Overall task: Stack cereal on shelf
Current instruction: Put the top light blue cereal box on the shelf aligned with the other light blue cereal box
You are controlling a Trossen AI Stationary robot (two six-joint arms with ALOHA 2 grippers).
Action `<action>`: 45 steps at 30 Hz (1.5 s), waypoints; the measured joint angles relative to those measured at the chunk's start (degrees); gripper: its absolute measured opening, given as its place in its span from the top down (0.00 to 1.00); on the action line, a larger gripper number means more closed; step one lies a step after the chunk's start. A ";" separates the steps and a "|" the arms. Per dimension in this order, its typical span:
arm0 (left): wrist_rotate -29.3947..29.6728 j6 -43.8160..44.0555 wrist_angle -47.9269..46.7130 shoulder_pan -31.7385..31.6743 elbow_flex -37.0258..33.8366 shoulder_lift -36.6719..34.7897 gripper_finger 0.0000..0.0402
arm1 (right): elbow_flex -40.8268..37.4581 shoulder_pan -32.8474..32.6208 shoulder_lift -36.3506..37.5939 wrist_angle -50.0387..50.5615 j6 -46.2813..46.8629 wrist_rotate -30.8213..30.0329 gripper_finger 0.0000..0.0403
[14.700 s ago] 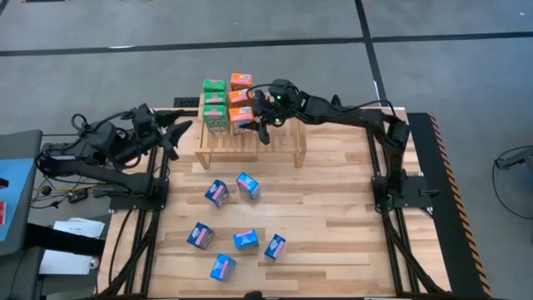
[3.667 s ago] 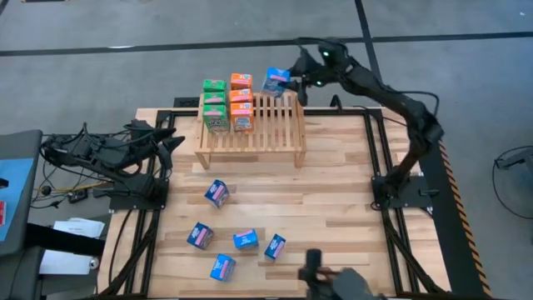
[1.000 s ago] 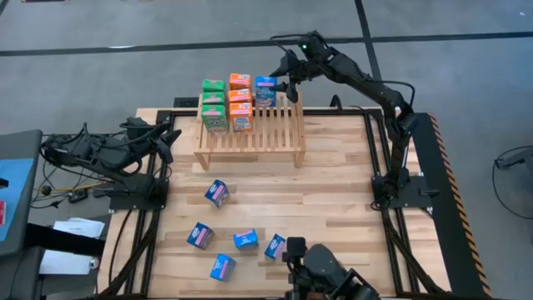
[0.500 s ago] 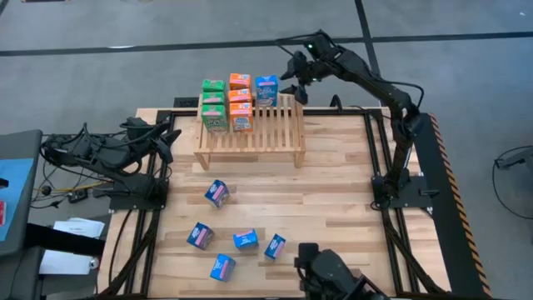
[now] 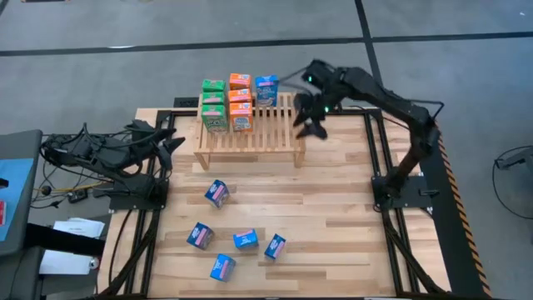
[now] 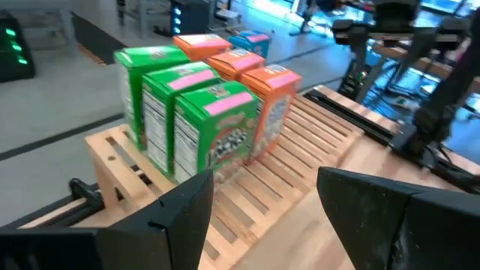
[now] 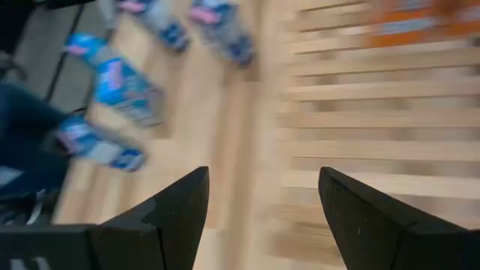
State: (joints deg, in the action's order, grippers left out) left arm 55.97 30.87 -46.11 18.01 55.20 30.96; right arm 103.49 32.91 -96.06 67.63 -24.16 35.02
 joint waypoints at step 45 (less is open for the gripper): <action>-33.19 -1.00 -3.78 0.01 0.02 0.15 0.43 | -3.40 -50.06 -16.80 -36.71 25.64 -25.63 0.15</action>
State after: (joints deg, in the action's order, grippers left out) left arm 22.78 29.87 -49.89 18.02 55.22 31.11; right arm 100.09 -17.15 -112.86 30.92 1.48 9.39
